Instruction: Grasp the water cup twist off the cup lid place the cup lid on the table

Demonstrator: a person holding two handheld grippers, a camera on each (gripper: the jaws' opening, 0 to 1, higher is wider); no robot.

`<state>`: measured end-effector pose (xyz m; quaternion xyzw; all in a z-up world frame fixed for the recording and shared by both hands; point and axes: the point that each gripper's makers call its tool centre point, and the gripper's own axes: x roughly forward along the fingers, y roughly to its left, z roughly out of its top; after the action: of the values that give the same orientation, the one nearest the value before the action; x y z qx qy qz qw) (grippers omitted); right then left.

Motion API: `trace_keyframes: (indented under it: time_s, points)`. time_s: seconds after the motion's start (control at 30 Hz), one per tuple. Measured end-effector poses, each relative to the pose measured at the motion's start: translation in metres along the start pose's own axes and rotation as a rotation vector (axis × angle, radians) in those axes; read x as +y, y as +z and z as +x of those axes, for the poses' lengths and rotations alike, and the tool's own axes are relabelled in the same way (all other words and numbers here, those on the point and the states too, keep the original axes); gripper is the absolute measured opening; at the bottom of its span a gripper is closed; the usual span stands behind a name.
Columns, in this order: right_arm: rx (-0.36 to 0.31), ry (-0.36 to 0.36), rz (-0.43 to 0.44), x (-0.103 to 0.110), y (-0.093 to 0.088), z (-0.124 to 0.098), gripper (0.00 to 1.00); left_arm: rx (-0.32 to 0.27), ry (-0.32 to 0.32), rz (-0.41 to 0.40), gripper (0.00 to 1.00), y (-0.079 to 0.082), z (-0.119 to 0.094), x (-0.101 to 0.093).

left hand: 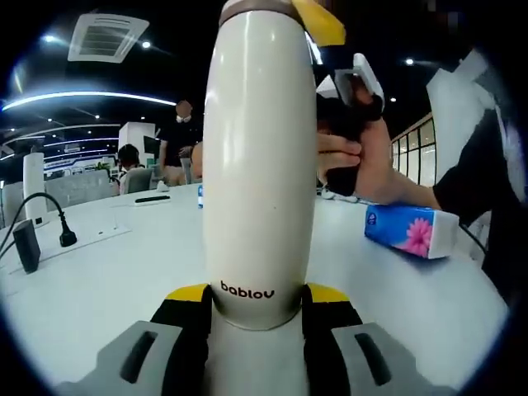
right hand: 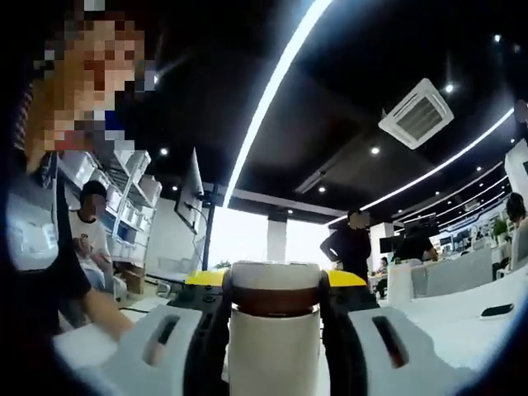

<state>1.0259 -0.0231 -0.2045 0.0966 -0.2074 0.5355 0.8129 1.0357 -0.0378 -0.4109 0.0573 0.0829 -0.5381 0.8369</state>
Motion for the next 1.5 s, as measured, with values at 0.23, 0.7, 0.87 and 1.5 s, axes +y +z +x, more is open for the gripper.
trace_keyframes:
  time_s: [0.23, 0.7, 0.87, 1.5]
  points:
    - [-0.014, 0.089, 0.070, 0.0000, 0.0005, -0.0002, 0.45, 0.000, 0.000, 0.000, 0.45, 0.0000, 0.0012, 0.0023]
    - [-0.018, 0.204, 0.113, 0.0041, -0.0005, -0.0026, 0.45, -0.001, -0.001, 0.000, 0.45, 0.0000, 0.0015, 0.0036]
    - [-0.012, 0.209, 0.119, 0.0050, -0.0020, -0.0028, 0.45, -0.001, -0.002, 0.001, 0.45, -0.0001, 0.0012, 0.0031]
    - [0.061, 0.013, -0.077, 0.0016, -0.0029, -0.0047, 0.57, -0.002, -0.002, 0.001, 0.45, 0.0001, 0.0007, 0.0027]
